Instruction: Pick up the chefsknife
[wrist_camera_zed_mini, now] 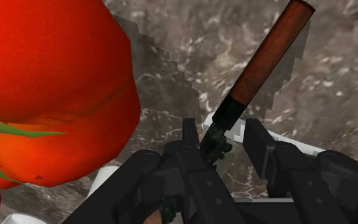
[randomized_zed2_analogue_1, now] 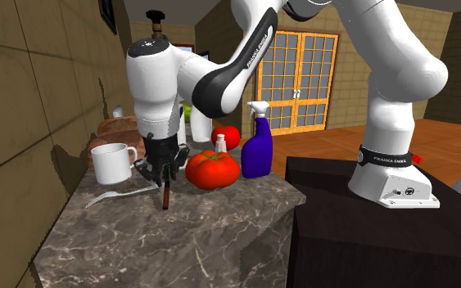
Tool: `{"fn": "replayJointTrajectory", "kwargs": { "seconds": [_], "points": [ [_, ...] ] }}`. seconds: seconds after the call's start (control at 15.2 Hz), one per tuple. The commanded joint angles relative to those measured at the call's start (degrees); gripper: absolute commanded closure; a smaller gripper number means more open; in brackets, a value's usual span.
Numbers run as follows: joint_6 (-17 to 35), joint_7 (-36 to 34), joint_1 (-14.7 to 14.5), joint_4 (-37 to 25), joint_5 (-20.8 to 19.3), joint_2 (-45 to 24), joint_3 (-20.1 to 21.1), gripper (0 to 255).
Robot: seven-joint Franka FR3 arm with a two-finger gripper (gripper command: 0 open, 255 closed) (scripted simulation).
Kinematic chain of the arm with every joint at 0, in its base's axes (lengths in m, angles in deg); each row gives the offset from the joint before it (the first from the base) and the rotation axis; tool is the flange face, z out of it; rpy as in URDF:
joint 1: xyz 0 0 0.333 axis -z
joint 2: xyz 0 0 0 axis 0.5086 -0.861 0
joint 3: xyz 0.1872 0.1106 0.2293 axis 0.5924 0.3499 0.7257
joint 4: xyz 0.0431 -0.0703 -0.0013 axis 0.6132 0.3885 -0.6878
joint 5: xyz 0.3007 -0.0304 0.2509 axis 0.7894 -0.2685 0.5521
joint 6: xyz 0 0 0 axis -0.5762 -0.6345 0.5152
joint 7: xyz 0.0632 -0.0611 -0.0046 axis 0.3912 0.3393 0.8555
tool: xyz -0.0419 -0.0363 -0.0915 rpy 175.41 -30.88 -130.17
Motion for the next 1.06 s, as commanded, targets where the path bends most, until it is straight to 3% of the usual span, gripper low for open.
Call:
{"fn": "replayJointTrajectory", "kwargs": {
  "seconds": [0.0,0.99],
  "points": [
    [-0.48,0.62,0.31,0.11,0.71,0.84,0.44,255],
    [-5.23,6.3,2.79,-0.21,7.06,7.74,3.95,255]
  ]
}}
